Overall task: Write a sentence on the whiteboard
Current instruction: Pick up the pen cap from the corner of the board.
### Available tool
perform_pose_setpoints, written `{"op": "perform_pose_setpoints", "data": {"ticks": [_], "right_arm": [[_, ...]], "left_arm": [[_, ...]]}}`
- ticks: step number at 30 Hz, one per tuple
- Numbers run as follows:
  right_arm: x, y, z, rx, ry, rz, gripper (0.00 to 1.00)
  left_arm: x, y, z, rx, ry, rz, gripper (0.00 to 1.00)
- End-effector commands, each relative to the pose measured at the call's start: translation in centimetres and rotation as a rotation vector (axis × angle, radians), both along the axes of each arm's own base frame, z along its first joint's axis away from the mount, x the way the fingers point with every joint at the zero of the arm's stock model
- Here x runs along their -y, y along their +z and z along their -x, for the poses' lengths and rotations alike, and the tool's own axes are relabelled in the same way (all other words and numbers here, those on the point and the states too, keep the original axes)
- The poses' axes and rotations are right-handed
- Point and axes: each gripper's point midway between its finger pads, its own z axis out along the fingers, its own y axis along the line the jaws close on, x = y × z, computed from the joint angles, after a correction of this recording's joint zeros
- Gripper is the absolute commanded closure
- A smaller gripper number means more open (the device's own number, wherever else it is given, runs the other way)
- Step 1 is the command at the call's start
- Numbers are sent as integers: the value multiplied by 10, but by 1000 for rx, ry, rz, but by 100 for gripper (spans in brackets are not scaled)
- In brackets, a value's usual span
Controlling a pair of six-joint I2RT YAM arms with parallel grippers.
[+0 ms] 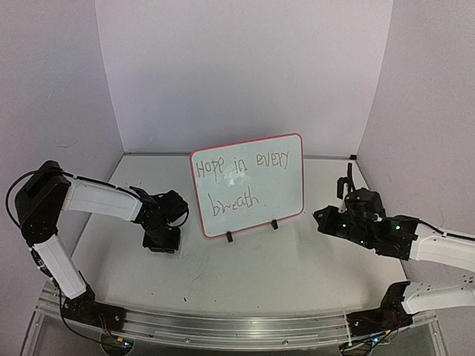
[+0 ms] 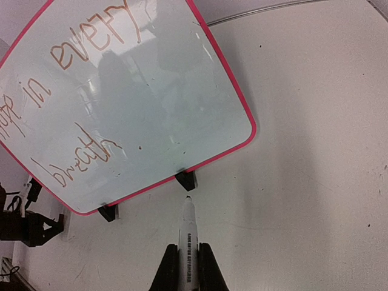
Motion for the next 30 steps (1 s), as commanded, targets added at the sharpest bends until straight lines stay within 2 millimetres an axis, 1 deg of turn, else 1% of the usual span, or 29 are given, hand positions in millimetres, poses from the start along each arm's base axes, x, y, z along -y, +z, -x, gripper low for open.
{"op": "perform_pose_setpoints", "data": {"ticks": [1,6,9,12,16,20,22,25,27,30], "right_arm": [[4,0,-1,3,-23,-12,100],[3,-3,0,-7,-24,-13,100],[3,-3,0,-8,-21,-13,100],[2,-1,0,-6,-20,-18,100],[1,2,1,-3,-10,-27,100],[-10,10,5,-11,55,-37,100],[-19,17,9,-19,110,-54,100],[-39,31,19,-30,233,-94,100],[-54,37,30,-60,336,-128,100],[-76,45,47,-109,482,-177,100]], "left_arm": [[3,7,-9,24,-19,-27,80],[-4,2,-6,5,-18,-68,89],[-6,-1,-3,-5,-12,-77,92],[-10,-3,1,-12,-2,-84,99],[-16,0,5,0,12,-81,100],[-17,14,8,43,-7,-46,100],[-14,28,11,86,-47,-2,100],[-2,51,21,148,-153,104,100],[6,63,29,169,-212,173,100],[22,80,50,188,-337,295,100]]}}
